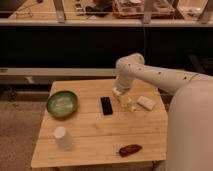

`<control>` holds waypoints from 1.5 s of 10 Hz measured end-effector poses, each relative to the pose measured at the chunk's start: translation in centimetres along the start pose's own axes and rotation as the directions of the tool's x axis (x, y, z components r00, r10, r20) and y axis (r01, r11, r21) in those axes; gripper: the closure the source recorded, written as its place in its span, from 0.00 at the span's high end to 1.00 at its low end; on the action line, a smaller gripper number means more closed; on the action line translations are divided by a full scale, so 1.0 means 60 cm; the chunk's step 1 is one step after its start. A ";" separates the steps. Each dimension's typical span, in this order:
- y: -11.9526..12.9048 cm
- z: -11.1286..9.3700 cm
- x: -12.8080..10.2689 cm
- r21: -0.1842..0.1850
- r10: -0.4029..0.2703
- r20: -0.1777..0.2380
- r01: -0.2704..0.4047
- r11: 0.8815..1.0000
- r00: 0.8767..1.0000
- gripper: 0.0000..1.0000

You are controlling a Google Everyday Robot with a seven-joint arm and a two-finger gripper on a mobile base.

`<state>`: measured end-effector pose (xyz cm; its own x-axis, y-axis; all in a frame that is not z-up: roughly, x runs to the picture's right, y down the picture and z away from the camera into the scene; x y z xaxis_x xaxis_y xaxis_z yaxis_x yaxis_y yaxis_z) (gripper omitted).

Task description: Pick up the ceramic bowl

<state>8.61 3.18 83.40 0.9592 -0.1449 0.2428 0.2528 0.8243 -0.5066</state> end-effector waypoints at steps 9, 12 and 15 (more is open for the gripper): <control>-0.099 -0.040 -0.063 0.264 -0.163 0.081 0.137 0.955 0.983 0.80; -0.151 -0.085 -0.129 0.509 -0.368 0.103 0.268 0.818 0.924 0.80; -0.136 -0.090 -0.195 0.662 -0.603 0.039 0.432 0.613 0.797 0.80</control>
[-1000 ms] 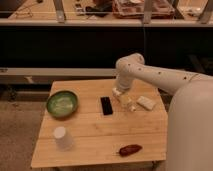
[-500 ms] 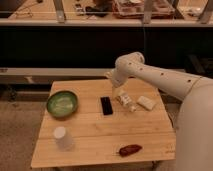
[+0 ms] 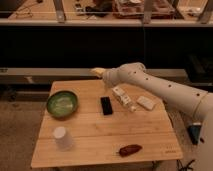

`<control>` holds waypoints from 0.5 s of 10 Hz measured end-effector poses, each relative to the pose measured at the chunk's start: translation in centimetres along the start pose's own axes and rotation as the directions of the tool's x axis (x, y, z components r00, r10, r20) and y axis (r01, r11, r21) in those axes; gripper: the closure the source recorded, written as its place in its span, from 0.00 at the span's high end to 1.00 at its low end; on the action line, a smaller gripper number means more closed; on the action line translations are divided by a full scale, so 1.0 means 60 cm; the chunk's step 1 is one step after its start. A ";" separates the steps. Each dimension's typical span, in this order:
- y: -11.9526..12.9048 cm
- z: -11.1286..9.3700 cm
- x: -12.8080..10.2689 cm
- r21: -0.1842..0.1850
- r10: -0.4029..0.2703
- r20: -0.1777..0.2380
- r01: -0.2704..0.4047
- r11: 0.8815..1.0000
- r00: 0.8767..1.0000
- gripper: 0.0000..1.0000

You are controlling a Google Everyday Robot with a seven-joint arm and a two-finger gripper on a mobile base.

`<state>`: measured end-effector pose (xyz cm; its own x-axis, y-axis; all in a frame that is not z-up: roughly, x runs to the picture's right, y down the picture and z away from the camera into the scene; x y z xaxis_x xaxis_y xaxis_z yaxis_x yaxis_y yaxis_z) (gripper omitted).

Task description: Pick up the ceramic bowl

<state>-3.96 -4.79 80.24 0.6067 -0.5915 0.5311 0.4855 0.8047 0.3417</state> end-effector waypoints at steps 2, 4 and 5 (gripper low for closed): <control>-0.010 0.002 -0.029 0.074 -0.118 0.031 0.115 0.991 0.993 0.80; -0.015 -0.001 -0.038 0.108 -0.164 0.036 0.159 0.981 0.986 0.80; -0.018 0.000 -0.047 0.120 -0.178 0.054 0.170 0.978 0.983 0.80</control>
<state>-6.19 -3.95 78.36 0.4761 -0.7215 0.5028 0.5027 0.6924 0.5175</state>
